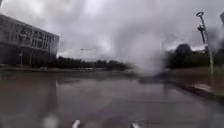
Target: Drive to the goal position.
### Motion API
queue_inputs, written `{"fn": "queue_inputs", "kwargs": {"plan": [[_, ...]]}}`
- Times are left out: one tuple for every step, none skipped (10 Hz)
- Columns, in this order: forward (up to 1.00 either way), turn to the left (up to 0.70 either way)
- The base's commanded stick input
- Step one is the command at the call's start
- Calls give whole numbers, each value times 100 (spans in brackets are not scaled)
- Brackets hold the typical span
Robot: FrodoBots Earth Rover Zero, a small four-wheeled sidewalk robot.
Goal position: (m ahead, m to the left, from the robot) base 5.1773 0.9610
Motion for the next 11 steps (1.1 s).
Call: {"fn": "queue_inputs", "kwargs": {"plan": [[70, 0], [70, 0], [70, 5], [70, 19], [70, 33], [70, 35], [70, 7], [70, 0], [70, 0], [70, 0], [70, 0]]}}
